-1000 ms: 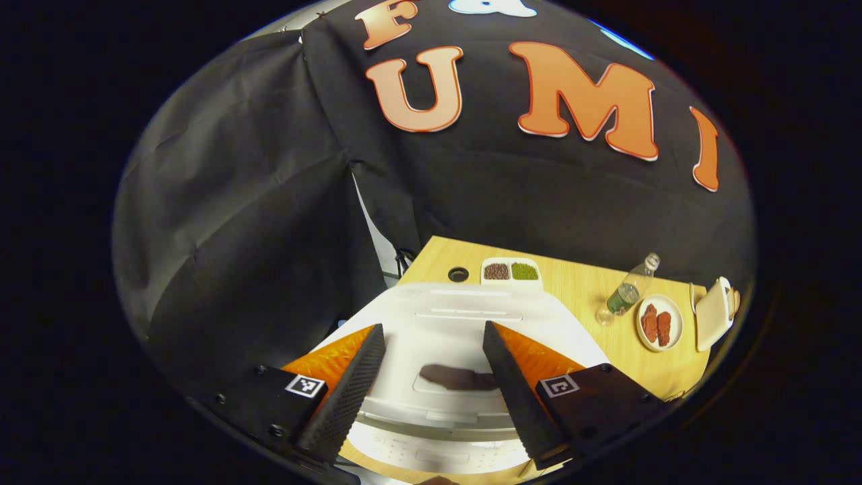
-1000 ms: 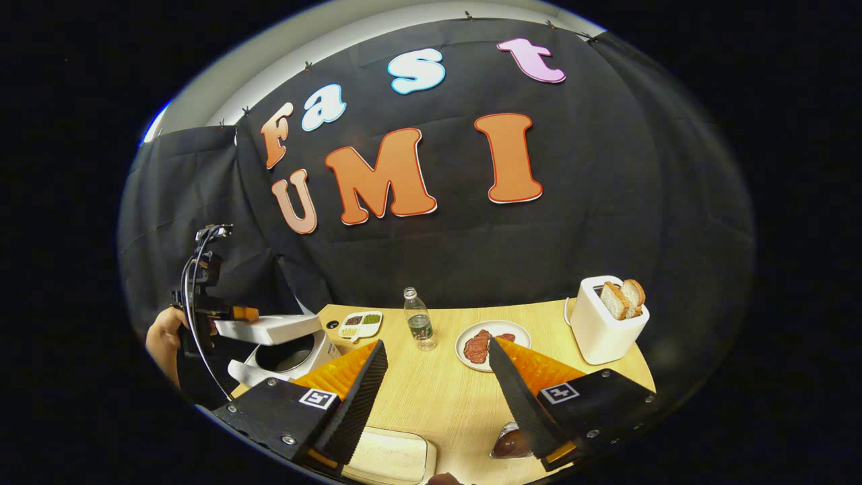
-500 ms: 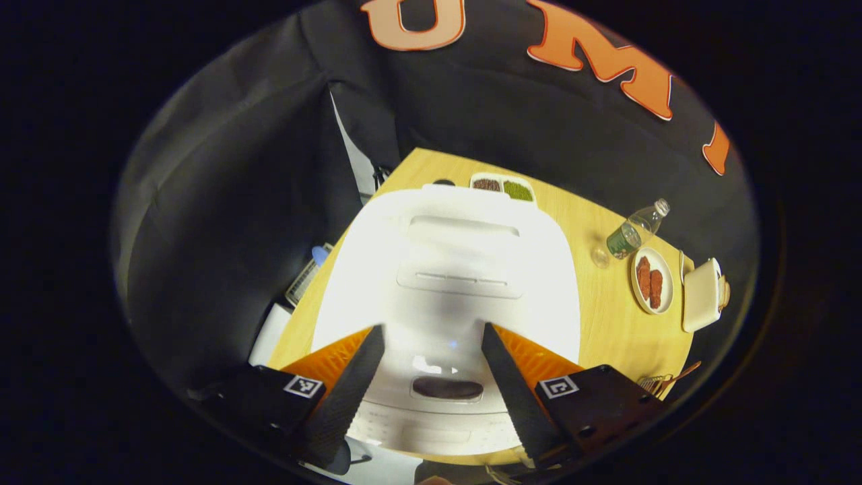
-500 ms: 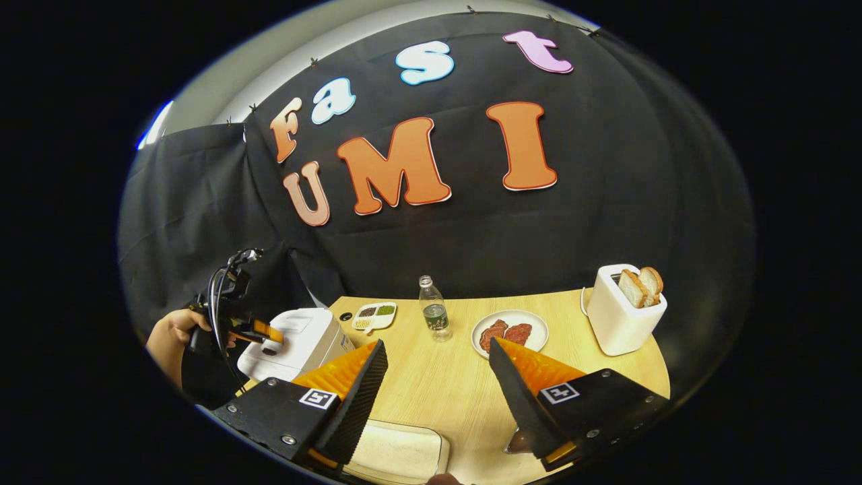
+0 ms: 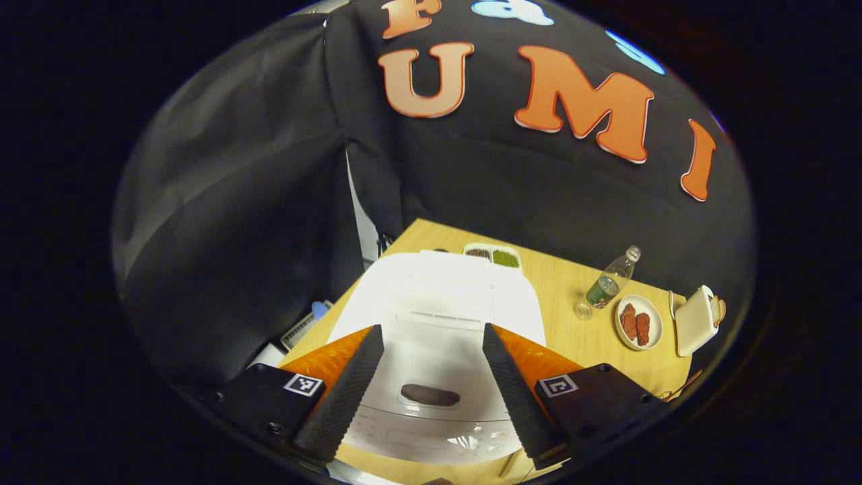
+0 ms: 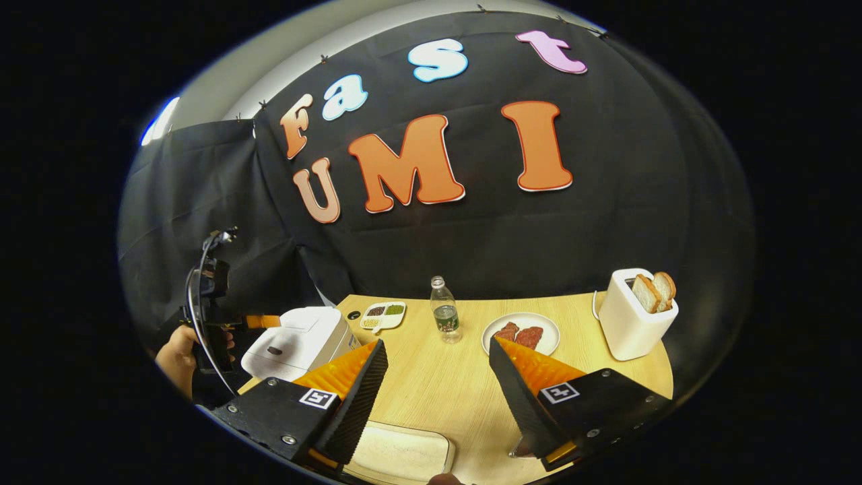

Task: Close the left gripper, press the button to open the rice cooker; take a wooden spoon from the chopstick holder with the right hand, scoop a spoonful of rice and pour it into the rice cooker, then put the wooden spoon back into the chopstick holder.

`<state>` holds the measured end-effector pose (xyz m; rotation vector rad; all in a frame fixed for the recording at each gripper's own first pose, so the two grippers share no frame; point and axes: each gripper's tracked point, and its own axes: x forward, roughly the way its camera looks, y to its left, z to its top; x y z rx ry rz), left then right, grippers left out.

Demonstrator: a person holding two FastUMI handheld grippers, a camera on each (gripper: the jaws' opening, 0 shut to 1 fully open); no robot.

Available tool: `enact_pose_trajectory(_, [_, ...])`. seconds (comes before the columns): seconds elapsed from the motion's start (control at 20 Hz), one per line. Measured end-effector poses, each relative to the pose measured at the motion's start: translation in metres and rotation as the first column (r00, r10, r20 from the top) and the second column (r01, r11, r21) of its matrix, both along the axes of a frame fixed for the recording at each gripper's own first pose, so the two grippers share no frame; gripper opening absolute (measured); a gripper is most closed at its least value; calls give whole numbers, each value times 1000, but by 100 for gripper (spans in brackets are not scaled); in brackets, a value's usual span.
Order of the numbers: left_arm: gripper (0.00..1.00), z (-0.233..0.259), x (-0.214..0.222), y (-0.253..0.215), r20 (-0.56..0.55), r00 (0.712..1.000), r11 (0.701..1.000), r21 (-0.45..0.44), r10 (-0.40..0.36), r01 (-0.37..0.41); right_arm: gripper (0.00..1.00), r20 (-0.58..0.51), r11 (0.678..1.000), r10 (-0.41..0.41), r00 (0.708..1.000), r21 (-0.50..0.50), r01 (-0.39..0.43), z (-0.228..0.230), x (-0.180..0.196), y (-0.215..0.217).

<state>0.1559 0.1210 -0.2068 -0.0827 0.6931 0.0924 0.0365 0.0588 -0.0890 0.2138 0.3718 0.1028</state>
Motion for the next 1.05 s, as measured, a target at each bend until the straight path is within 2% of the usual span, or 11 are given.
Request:
enact_pose_trajectory(0.1, [100,30,-4,-7,99,995,1000,18,-22,20,94,43,1000,0,999,-20,1,11,2,1])
enact_pose_trajectory(0.25, [100,76,-14,-23,239,970,998,32,-51,45,94,95,999,-1,995,-47,5,25,5,0])
enact_pose_trajectory(0.4, [100,128,-33,-34,379,922,996,39,-84,75,94,160,997,-4,987,-70,15,44,5,-1])
enact_pose_trajectory(0.55, [100,162,-57,-45,449,888,995,54,-102,87,94,213,996,-7,977,-85,26,61,2,0])
enact_pose_trajectory(0.7, [100,198,-75,-57,526,842,992,62,-123,106,94,287,994,4,958,-106,28,79,-3,7])
enact_pose_trajectory(0.9, [99,233,-98,-73,637,754,987,95,-161,130,95,379,989,21,925,-143,36,98,-7,9])
enact_pose_trajectory(1.05, [100,235,-113,-84,660,728,983,125,-182,133,95,417,986,36,908,-164,36,106,-13,14])
